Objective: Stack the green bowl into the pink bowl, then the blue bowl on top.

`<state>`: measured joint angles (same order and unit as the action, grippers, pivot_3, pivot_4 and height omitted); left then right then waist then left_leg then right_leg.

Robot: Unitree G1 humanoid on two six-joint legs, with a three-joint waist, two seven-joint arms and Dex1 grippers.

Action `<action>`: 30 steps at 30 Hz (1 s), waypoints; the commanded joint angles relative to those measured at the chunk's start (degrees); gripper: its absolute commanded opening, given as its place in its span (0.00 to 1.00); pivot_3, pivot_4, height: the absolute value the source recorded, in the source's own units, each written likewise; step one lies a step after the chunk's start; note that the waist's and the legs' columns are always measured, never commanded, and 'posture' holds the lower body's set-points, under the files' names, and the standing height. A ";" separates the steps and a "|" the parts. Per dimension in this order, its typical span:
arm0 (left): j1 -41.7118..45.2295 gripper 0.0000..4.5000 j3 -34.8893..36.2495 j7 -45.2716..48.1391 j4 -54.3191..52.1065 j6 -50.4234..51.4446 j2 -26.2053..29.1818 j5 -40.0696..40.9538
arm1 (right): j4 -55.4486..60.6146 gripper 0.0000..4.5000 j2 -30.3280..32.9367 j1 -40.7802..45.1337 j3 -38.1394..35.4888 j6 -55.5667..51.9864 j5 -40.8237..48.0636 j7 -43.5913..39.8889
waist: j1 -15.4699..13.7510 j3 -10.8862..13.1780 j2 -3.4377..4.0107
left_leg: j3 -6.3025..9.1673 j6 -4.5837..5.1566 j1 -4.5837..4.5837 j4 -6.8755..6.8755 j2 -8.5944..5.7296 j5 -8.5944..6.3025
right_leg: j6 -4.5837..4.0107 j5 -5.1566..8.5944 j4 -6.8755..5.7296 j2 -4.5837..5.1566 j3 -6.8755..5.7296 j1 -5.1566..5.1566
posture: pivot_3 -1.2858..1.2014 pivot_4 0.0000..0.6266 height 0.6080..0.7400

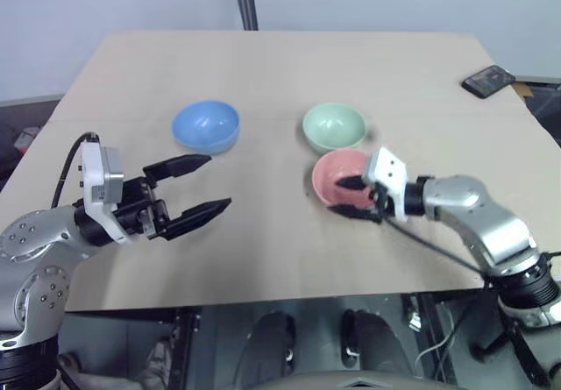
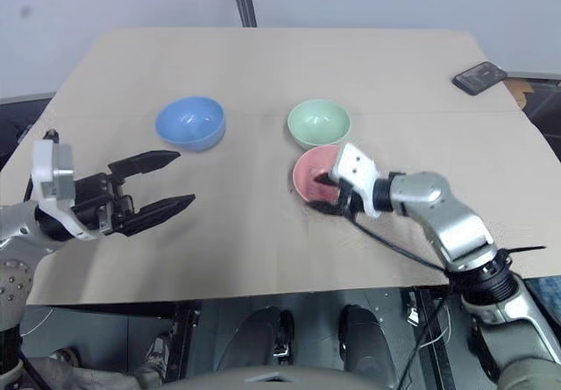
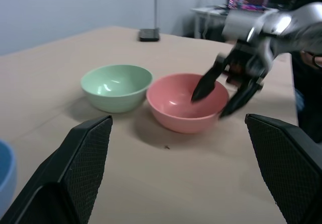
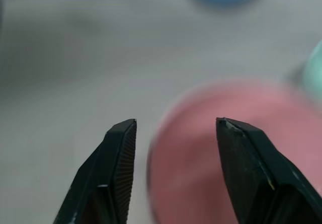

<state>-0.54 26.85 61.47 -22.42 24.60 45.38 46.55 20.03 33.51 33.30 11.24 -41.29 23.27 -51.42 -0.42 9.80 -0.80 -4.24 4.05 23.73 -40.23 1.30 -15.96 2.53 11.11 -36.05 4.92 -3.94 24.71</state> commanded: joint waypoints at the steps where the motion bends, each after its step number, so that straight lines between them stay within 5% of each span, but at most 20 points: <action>1: 0.04 1.00 1.00 -0.94 -1.71 -0.91 -0.52 0.88 | -2.23 0.59 -1.99 6.15 -2.20 0.37 1.05 0.95 | 0.00 0.00 0.00 | 0.01 0.00 -0.01 0.00 0.00 0.00 | -0.01 0.00 0.00 0.00 -0.01 0.00 | 0.52 0.24 1.00; 10: -1.56 1.00 1.64 -2.56 -3.87 -2.01 -1.23 0.09 | -32.66 0.59 -14.13 21.54 2.79 10.85 -11.38 7.98 | 1.01 0.01 0.02 | -0.03 0.01 0.06 0.04 -0.06 0.00 | 0.11 -0.09 -0.02 0.00 0.02 0.06 | 0.52 0.24 1.00; 24: -10.82 1.00 5.21 -7.20 -12.14 -3.26 -4.23 0.82 | -57.44 0.59 -23.13 30.76 6.41 16.13 -19.85 6.97 | 1.46 0.10 0.16 | -0.04 -0.02 0.03 0.15 -0.04 0.00 | 0.07 -0.07 0.00 0.00 0.03 0.09 | 0.52 0.24 1.00; 30: -11.70 1.00 5.78 -8.15 -12.90 -3.29 -4.35 1.24 | -62.41 0.01 -23.81 32.03 6.68 21.47 -23.87 7.34 | 1.71 0.13 0.22 | -0.04 -0.04 0.05 0.15 -0.04 0.00 | 0.07 -0.08 0.00 0.00 0.03 0.11 | 0.52 0.24 1.00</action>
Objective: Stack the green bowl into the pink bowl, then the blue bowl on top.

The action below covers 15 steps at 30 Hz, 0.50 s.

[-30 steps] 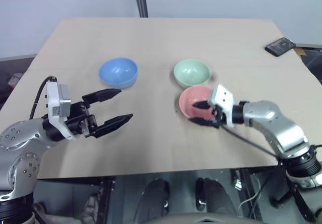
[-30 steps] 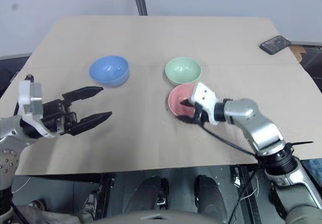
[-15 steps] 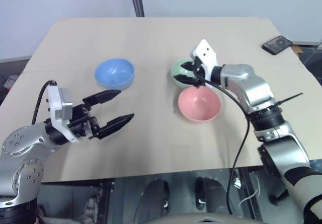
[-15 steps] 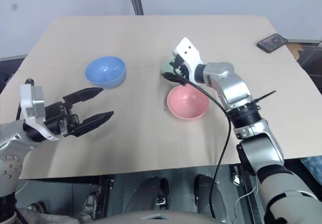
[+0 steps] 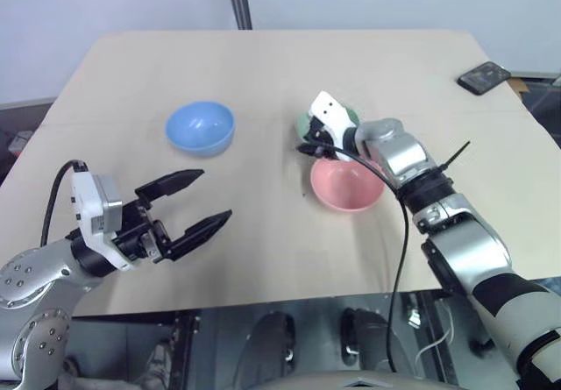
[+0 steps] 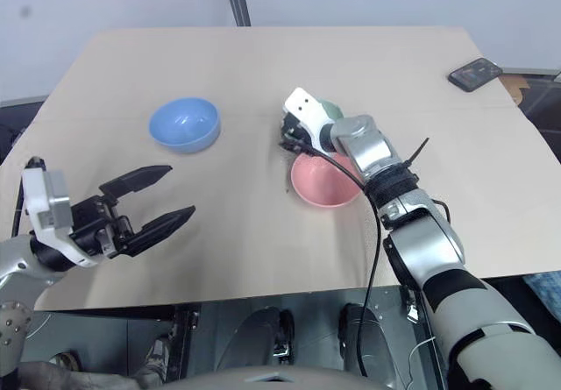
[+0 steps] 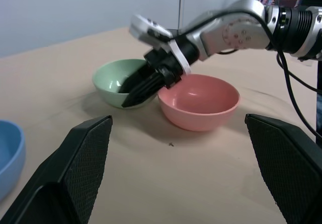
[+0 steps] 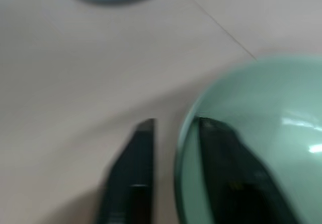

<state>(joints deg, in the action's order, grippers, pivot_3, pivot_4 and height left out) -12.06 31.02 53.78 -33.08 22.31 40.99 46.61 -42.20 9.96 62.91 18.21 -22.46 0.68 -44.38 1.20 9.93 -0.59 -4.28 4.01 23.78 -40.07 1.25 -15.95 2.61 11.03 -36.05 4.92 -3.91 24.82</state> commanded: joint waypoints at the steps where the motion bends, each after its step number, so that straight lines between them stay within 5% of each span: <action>1: -0.18 1.00 1.51 -0.53 -2.18 -1.05 0.05 1.20 | -0.54 0.01 -0.28 2.66 -0.39 3.39 -1.81 0.35 | 0.22 0.00 0.00 | 0.00 -0.01 -0.01 0.00 0.00 0.01 | 0.01 0.00 -0.01 0.00 0.00 0.00 | 0.52 0.24 1.00; 8: 3.07 1.00 -1.52 -0.32 0.58 -1.57 -0.03 0.33 | 4.08 0.01 2.38 4.98 -2.38 7.14 -3.74 -0.33 | 0.71 0.11 0.17 | 0.02 -0.03 0.01 0.00 0.00 0.02 | 0.03 -0.02 -0.01 0.00 0.00 0.00 | 0.52 0.24 1.00; 15: 9.60 1.00 -6.36 0.69 6.53 -2.50 -0.02 -2.10 | 38.33 0.01 16.93 -6.32 -6.34 -7.18 5.47 -13.92 | -0.52 0.19 0.23 | 0.08 -0.03 0.07 0.05 0.00 0.01 | 0.04 -0.02 0.07 0.00 -0.07 0.02 | 0.52 0.24 1.00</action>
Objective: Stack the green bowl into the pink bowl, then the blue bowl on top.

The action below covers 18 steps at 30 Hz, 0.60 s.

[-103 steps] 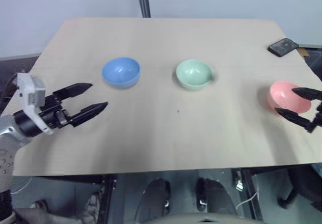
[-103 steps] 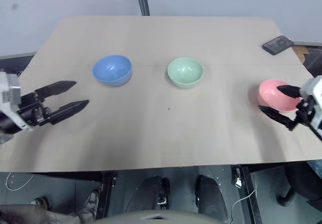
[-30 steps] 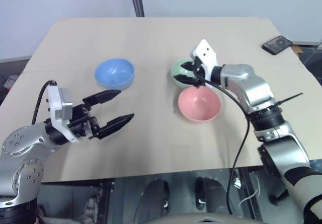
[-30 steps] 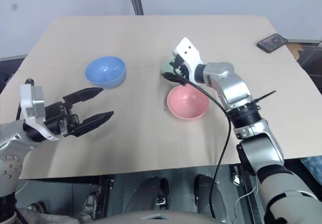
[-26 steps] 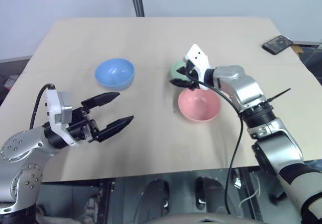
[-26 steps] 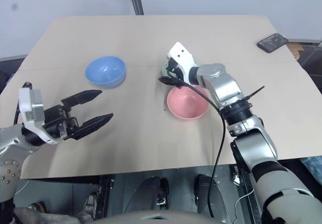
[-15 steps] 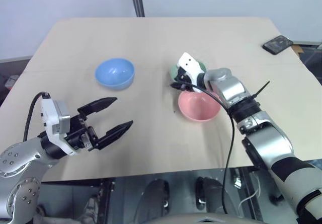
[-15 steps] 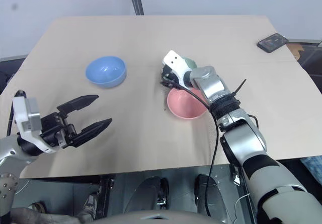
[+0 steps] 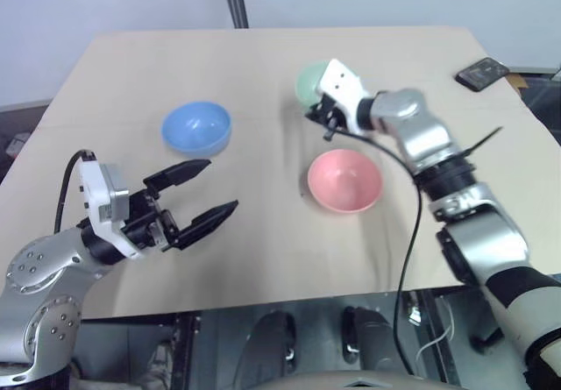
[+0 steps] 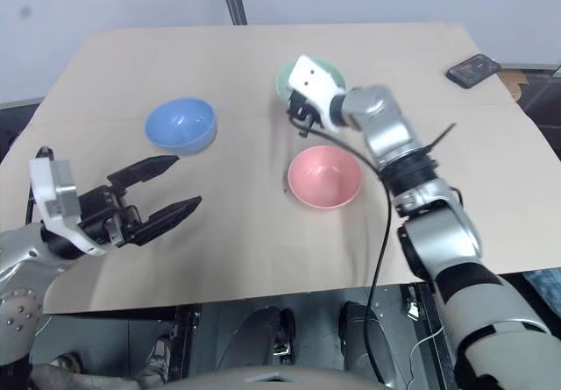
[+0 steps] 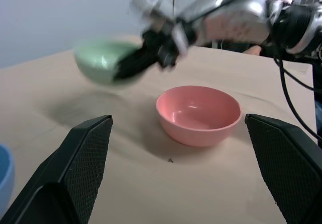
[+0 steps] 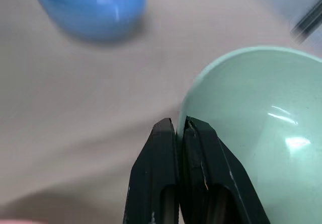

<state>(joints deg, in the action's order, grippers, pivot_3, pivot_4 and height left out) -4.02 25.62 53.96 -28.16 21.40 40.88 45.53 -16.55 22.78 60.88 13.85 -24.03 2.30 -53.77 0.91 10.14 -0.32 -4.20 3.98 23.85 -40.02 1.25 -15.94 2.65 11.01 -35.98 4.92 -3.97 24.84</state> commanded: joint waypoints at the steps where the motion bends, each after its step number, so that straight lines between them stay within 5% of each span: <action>1: 2.76 1.00 -1.75 0.61 2.74 -1.82 0.06 -1.59 | 18.24 0.01 6.64 -7.26 -2.54 -8.15 5.67 -6.06 | -0.51 -0.02 -0.03 | -0.01 -0.01 -0.03 0.02 0.00 -0.02 | 0.00 0.00 0.04 0.01 -0.02 -0.04 | 0.52 0.24 1.00; 5: 8.06 1.00 -4.96 0.94 8.11 -2.83 -0.13 -4.28 | 35.38 0.01 12.93 -17.95 -3.55 -17.15 10.70 -6.93 | -0.56 -0.02 -0.04 | -0.01 0.01 -0.02 0.02 -0.01 -0.03 | 0.01 0.00 0.04 0.01 -0.05 -0.04 | 0.52 0.24 1.00; 12: 14.94 1.00 -8.43 3.03 14.28 -3.89 -0.24 -6.57 | 38.55 0.01 7.15 -21.18 3.81 -19.47 7.62 1.19 | 0.44 -0.02 -0.04 | -0.11 -0.08 -0.21 0.00 0.06 0.03 | 0.01 0.01 -0.22 -0.08 0.08 -0.03 | 0.52 0.24 1.00; 15: 16.30 1.00 -8.86 3.08 15.66 -3.91 -0.08 -7.07 | 38.08 0.22 6.93 -21.58 4.92 -19.26 7.14 1.79 | -0.22 -0.02 -0.04 | -0.11 -0.08 -0.08 -0.04 0.03 0.04 | -0.02 0.00 -0.30 -0.05 0.11 0.12 | 0.52 0.24 1.00; 18: 17.17 1.00 -9.50 3.50 16.80 -3.61 0.58 -7.97 | 40.01 0.53 8.65 -22.96 5.21 -18.70 7.58 0.94 | -0.81 -0.03 -0.07 | -0.06 -0.06 0.00 -0.05 -0.03 0.03 | -0.01 0.00 -0.21 -0.01 0.07 0.10 | 0.52 0.24 1.00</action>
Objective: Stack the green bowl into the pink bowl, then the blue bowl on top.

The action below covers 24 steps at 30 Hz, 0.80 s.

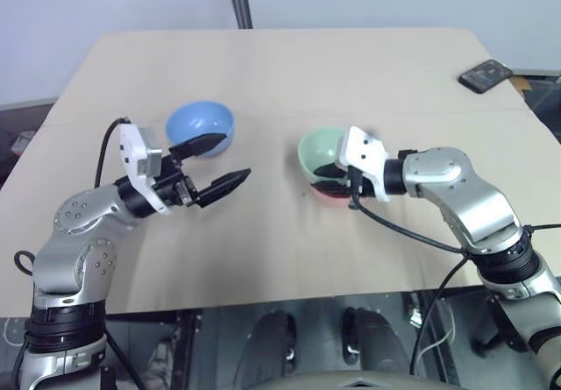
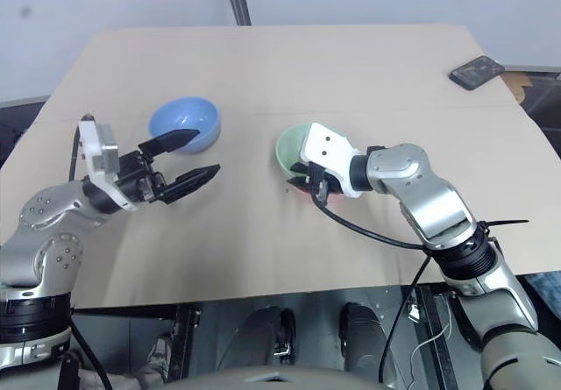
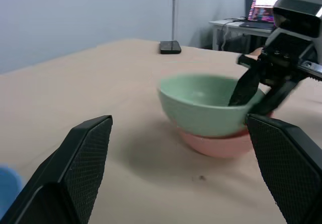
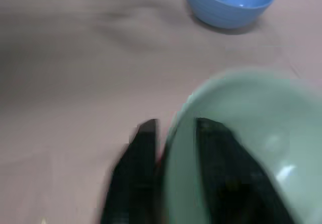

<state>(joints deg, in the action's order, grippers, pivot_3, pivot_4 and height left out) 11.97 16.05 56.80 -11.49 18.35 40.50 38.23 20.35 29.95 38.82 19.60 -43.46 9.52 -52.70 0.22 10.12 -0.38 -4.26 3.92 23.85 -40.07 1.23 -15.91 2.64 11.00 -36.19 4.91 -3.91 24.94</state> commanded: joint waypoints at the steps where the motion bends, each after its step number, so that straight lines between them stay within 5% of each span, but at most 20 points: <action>1: 1.30 1.00 0.02 0.60 0.32 -0.39 1.10 -0.88 | 3.60 0.62 1.91 -1.21 -0.56 1.10 -0.02 0.25 | -0.22 -0.01 -0.02 | 0.00 0.01 0.01 0.00 0.00 -0.01 | 0.00 0.00 0.04 0.00 -0.01 -0.01 | 0.52 0.24 1.00; 3: 1.88 1.00 0.39 -1.07 0.38 0.46 1.03 -1.20 | 5.09 0.89 2.88 -1.70 -2.10 1.02 -0.05 1.19 | -0.16 0.00 -0.02 | -0.01 0.04 0.02 0.00 0.00 -0.02 | 0.01 0.00 0.09 0.00 -0.01 -0.02 | 0.52 0.24 1.00; 4: 2.45 1.00 0.55 -2.86 0.35 1.14 0.93 -1.79 | 6.30 0.93 2.73 -2.09 -4.11 0.30 1.31 1.61 | -0.18 0.01 -0.03 | -0.01 0.04 0.02 0.00 0.01 -0.02 | 0.01 0.00 0.09 -0.01 -0.01 -0.02 | 0.52 0.24 1.00; 8: 4.07 1.00 -0.43 -13.83 -1.97 2.07 0.19 -9.08 | 10.10 0.93 -0.05 -2.79 -12.75 -1.98 8.38 4.01 | -0.21 0.01 -0.04 | 0.01 0.03 -0.01 0.00 0.03 -0.01 | 0.01 0.00 0.06 -0.03 -0.01 -0.04 | 0.52 0.24 1.00; 13: 8.65 1.00 -5.40 -26.42 -5.76 13.44 2.91 -19.16 | 9.28 0.93 -3.60 -5.63 -17.31 8.18 9.02 7.62 | -0.31 -0.03 -0.12 | 0.01 0.02 -0.06 0.00 0.03 -0.02 | 0.02 0.00 0.05 -0.04 -0.01 -0.10 | 0.52 0.24 1.00; 16: 14.49 1.00 -12.58 -28.68 -1.57 18.54 7.44 -28.20 | 10.00 0.93 -3.06 -8.23 -17.25 10.09 9.66 7.48 | -0.94 -0.02 -0.14 | 0.05 0.02 -0.05 0.00 0.00 -0.01 | 0.02 0.00 0.05 -0.07 -0.05 -0.12 | 0.52 0.24 1.00; 24: 22.67 1.00 -23.17 -29.23 8.10 23.14 9.25 -40.20 | 10.12 0.93 -2.64 -10.03 -15.86 11.08 9.27 9.53 | -0.88 -0.01 -0.15 | -0.02 0.01 -0.04 0.00 -0.02 -0.01 | 0.03 0.01 0.04 -0.14 0.00 -0.07 | 0.52 0.24 1.00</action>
<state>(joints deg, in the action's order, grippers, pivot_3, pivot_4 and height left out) 33.15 -7.10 27.58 -3.42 40.85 49.24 -0.07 28.64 27.23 28.52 4.09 -33.39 18.41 -44.11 -0.66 10.11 -0.53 -4.29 3.93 23.83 -40.07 1.21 -15.92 2.66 11.02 -36.15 4.76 -3.90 24.89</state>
